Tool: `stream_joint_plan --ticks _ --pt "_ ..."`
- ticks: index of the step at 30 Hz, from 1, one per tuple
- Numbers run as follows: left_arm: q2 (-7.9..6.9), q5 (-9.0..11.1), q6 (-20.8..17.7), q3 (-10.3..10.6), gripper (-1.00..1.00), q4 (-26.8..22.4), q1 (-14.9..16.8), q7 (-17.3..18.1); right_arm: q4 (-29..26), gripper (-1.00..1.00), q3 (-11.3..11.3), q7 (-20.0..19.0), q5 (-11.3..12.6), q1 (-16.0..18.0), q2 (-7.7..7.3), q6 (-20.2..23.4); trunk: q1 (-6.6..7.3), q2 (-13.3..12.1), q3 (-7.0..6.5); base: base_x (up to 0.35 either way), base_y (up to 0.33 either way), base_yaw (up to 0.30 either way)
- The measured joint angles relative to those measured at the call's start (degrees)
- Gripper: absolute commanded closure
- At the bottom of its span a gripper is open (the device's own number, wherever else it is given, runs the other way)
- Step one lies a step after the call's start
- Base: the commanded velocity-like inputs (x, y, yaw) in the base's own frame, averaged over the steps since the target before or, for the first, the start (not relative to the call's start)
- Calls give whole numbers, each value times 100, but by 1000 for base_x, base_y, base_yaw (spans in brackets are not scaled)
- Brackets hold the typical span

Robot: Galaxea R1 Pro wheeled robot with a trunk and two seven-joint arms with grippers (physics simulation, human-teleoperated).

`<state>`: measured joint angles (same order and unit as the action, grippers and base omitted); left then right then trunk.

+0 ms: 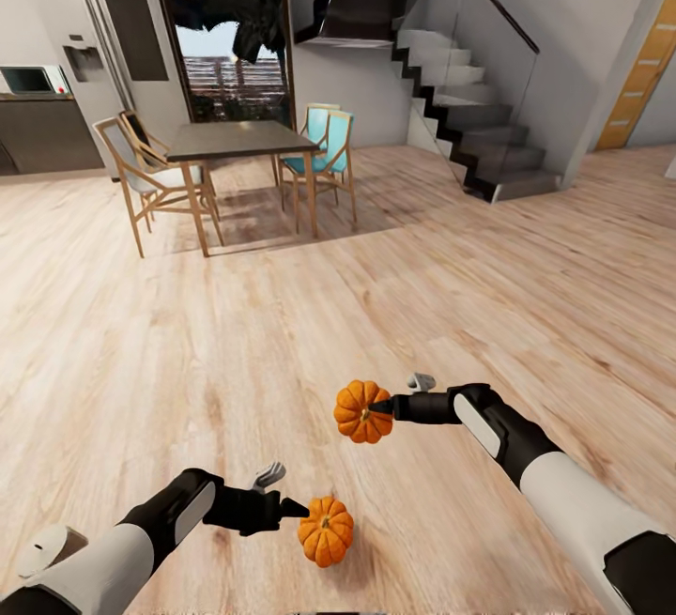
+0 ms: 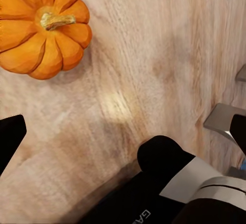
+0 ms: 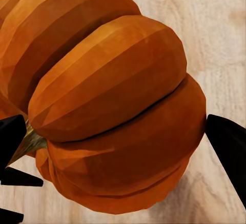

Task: Place each of the two pumpkins and all three candles from the living room inside a cabinet in the living room (use any cabinet), then make sure every cabinet is closed, and position the cauldron so it is next to a table in the living room.

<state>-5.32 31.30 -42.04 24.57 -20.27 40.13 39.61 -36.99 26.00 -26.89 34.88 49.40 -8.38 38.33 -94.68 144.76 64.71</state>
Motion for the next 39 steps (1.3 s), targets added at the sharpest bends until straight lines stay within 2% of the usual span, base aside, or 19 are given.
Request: stream_joint_plan --ticks 3,5,9,17,19,22,25,28,32,36,39 --pt "0 -5 4 0 -100 15 0 0 -43 100 5 -4 6 2 0 1 -8 4 66 0 0 0" --pt "1 -7 14 1 -100 20 1 5 -303 100 22 -8 76 1 4 16 -12 7 110 0 0 -111" --pt "2 -8 49 0 -100 19 2 9 -441 100 36 -1 1 -7 -1 6 -23 12 200 0 0 -251" --pt "0 -3 77 7 -100 12 0 10 -483 100 37 -9 5 -5 0 5 -23 13 200 0 0 -104" --pt "-1 -4 112 8 -100 11 0 10 -489 100 39 -8 -7 -6 -1 4 -28 15 244 0 0 -10" --pt "0 -13 487 9 -100 17 0 12 -495 100 39 -9 2 -6 0 4 -36 19 310 0 0 -2" --pt "-1 -21 604 8 -100 24 0 10 -495 100 44 -10 6 -6 0 5 -44 23 377 0 0 0" --pt "-5 -27 681 7 -100 27 1 5 -496 100 49 -10 16 -5 4 6 -43 23 377 0 0 0" --pt "-1 -62 1267 10 -100 73 0 -3 -496 100 54 -11 13 -5 7 8 -43 23 378 0 0 0" --pt "5 -88 1418 14 -100 224 1 -4 -496 100 55 -11 15 -5 8 7 -43 23 378 0 0 0" --pt "111 -188 1467 16 -100 318 1 -41 -496 100 55 -12 15 -5 8 9 -43 23 378 0 0 0"
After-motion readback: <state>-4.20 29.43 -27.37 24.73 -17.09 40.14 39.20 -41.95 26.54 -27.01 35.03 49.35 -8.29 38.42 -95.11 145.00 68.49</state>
